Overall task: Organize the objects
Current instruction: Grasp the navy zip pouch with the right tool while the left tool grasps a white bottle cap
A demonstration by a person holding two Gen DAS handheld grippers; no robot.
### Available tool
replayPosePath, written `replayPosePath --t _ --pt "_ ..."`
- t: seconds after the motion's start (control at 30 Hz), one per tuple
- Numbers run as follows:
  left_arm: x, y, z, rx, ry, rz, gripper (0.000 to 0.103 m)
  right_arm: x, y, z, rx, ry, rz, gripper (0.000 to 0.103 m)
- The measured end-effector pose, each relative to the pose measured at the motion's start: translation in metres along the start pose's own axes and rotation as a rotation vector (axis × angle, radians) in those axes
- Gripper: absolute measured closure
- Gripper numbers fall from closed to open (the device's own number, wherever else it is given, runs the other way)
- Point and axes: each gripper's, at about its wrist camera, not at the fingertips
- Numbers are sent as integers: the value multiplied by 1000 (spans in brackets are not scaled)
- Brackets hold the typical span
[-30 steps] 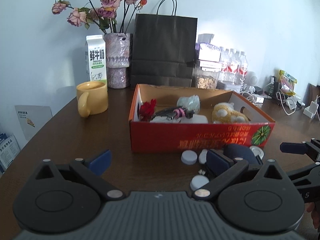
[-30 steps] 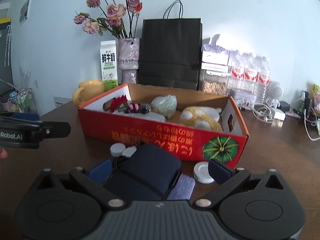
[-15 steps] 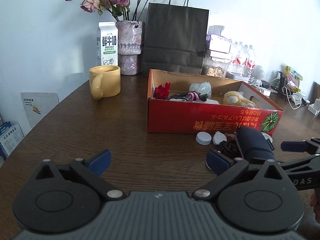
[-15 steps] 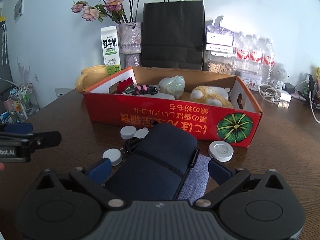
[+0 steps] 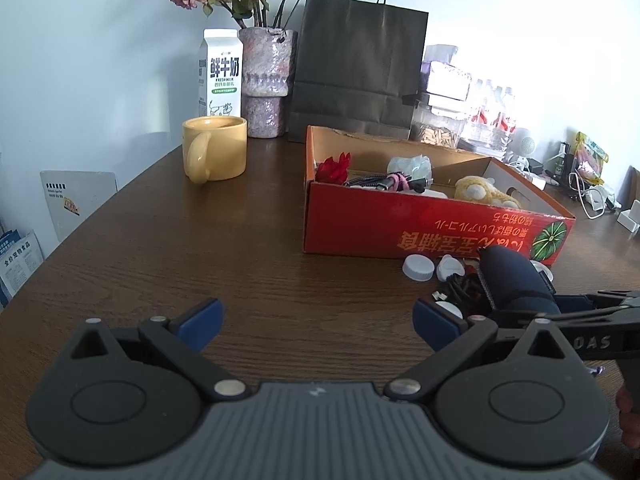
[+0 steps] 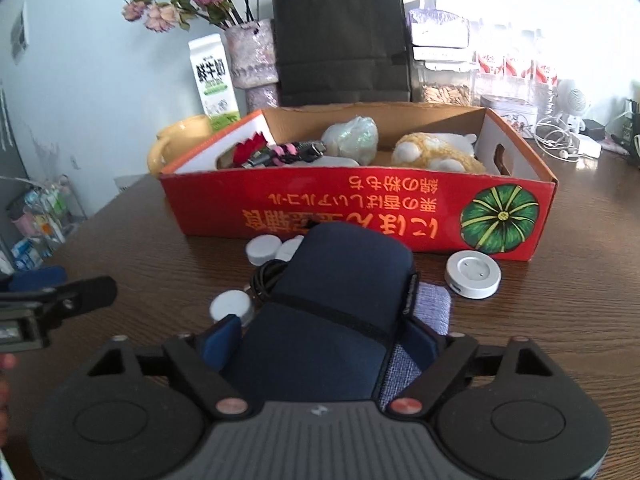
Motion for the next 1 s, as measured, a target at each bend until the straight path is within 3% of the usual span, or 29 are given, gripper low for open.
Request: replayPosePath --t 0.53,0.9,1.0 --pt "0 -12 4 0 10 18 0 -3 -7 -19 -23 -82 13 39" --pt "3 -32 11 13 30 52 0 2 -12 -10 -18 -46 -24 38" --pt "3 -33 13 11 37 56 0 3 -10 -4 -18 -16 -40 33"
Point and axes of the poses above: each gripper's, at about its wrist camera, not at the fingertips, and z roughly the way its jaws point, y to its left, x to its underside, and after that the axes turned 5 degrees about x, right-handed
